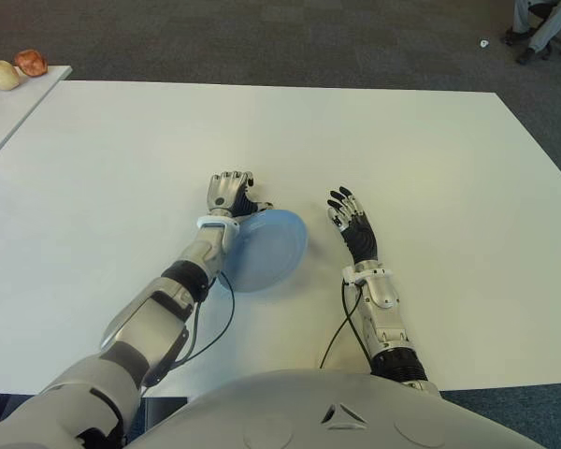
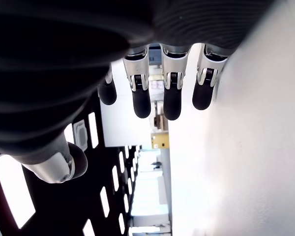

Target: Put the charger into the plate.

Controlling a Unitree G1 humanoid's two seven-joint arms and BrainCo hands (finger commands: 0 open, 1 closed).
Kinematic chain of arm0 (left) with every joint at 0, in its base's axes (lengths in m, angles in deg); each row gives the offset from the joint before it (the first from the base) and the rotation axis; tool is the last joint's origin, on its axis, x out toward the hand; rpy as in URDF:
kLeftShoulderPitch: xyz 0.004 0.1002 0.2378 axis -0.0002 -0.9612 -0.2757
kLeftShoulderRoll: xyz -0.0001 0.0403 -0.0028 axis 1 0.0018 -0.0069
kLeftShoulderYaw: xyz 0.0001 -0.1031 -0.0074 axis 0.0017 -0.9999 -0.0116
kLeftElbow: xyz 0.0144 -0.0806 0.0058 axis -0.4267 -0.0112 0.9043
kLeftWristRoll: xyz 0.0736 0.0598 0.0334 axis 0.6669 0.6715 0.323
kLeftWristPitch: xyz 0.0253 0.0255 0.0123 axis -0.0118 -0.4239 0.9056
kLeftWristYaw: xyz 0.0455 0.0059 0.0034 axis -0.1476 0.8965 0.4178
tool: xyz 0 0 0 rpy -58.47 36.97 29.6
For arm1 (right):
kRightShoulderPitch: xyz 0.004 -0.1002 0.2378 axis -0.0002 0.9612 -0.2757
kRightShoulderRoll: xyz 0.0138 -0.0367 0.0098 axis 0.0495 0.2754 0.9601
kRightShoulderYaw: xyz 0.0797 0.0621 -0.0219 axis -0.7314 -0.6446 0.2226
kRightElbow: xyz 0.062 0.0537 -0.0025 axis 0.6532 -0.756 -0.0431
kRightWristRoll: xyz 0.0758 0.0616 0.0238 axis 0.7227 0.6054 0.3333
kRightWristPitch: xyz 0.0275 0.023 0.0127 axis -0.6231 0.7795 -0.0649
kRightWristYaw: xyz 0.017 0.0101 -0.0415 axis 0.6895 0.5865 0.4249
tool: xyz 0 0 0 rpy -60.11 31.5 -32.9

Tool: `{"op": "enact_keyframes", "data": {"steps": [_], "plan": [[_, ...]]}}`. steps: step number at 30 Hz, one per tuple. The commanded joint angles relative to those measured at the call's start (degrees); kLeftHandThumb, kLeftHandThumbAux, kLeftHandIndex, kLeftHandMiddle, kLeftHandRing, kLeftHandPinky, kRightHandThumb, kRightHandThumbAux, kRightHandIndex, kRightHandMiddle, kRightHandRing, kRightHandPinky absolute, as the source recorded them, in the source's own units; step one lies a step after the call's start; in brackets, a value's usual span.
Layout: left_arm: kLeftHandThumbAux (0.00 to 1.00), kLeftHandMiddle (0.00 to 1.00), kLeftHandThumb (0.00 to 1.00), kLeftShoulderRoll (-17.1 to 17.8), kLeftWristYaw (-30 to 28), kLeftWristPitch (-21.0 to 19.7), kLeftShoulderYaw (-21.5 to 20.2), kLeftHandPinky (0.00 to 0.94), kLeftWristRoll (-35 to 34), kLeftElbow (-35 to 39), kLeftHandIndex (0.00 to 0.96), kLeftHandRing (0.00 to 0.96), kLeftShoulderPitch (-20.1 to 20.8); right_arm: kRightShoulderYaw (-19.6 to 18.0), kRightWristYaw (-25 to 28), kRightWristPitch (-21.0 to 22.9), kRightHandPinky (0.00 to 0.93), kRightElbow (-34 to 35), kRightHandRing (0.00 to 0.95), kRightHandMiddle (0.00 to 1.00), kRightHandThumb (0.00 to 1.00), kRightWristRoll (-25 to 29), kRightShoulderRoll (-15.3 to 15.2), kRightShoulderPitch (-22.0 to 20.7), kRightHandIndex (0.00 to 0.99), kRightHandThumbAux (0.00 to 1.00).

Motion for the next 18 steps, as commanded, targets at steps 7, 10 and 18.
{"op": "enact_keyframes", "data": {"steps": [7,10,18], "plan": [[0.698,0.858,0.748,0.51,-0.33,1.77,-1.18,0.844,-1.56,0.21,0.442,0.856,-4.14,0.08,-0.08,2.71,0.165,-0.89,0.157,0.17,0.0,0.72,0.51,1.61,0.086,0.557],[0.698,0.86,0.749,0.53,-0.13,2.22,-1.38,0.84,-1.73,0.45,0.442,0.858,-4.32,0.09,0.13,2.72,0.164,-0.9,0.157,0.17,0.0,0.82,0.45,1.6,0.084,0.557],[0.698,0.862,0.749,0.89,1.11,3.81,-1.43,0.842,-1.88,0.58,0.442,0.861,-4.59,0.21,0.31,2.45,0.169,-1.01,0.161,0.173,0.0,0.75,0.42,1.66,0.082,0.547]]}}
